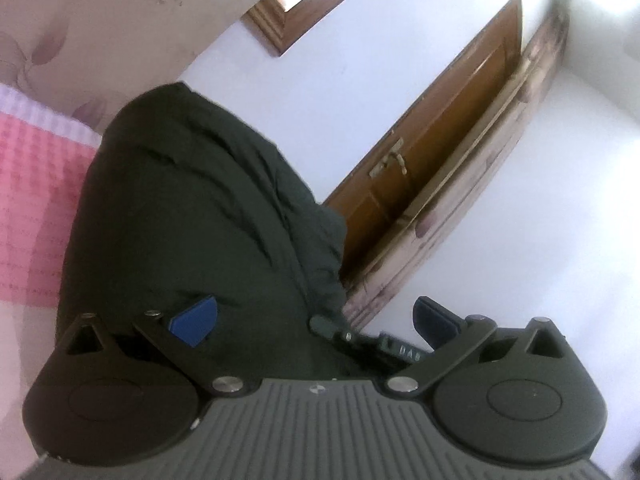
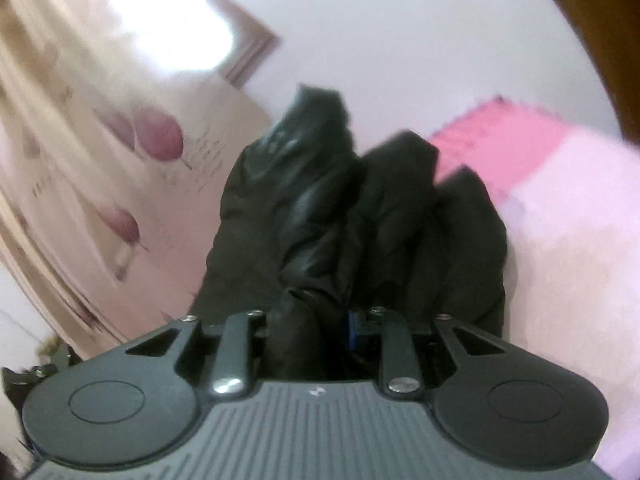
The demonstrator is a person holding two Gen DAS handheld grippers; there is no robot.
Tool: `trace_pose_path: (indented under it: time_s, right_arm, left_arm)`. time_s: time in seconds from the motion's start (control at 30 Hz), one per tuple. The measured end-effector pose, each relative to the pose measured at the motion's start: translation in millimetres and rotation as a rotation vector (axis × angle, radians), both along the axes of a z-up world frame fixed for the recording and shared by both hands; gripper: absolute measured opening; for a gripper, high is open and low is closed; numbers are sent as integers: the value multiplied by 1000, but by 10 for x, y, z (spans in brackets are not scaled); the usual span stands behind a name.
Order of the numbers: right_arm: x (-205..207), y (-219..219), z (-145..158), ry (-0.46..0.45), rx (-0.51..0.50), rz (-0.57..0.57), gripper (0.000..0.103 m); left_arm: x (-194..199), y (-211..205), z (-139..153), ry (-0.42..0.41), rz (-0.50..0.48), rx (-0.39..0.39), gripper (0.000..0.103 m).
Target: Fold large clothes
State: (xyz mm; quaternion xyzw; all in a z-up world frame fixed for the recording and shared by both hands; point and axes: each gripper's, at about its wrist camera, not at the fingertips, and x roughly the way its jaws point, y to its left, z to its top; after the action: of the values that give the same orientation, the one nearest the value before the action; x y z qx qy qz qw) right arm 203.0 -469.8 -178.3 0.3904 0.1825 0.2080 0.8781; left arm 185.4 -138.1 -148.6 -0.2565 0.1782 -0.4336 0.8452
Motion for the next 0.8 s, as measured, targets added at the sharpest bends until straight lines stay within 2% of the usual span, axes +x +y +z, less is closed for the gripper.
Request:
trace_pose_path:
  time_s: [0.1,0.17,0.23,0.3,0.33,0.43,0.57,0.67,0.73,0.8]
  right_arm:
    - [-23,-75,-84,0,39,4,25]
    - [-40,-121,-110,2,33,3,25]
    - [-61,-175,-136,19,41,-3,27]
    - [-112,-179,-89,22,2,-10,32]
    - [-151,-173,-46,28,-28,-23,37]
    - [-293,-169,177,26,-134,-83,42]
    - [-621,-108,777,-133,-330,-214,42]
    - [-565,141,1268,-252,-433,-146,42]
    - [-376,420,1459,-294,-532,-82,42]
    - [-112,682,1513,-289,-656,-51,40]
  left_arm:
    - [22,-111,14,-49,-11,54,103]
    - [80,-217,-53,-28,-25,115,103]
    - [80,-292,-106,-44,-32,147,103]
    - [83,-381,-143,-59,-46,199,103]
    - [95,-402,-157,-61,-51,214,103]
    - [154,-435,-193,-59,-72,245,103]
    - [155,-416,-226,-67,-78,248,103]
    - [169,-410,-213,-67,-80,248,103]
    - [181,-407,-222,-68,-80,248,103]
    - [153,-403,-231,-73,-82,252,103]
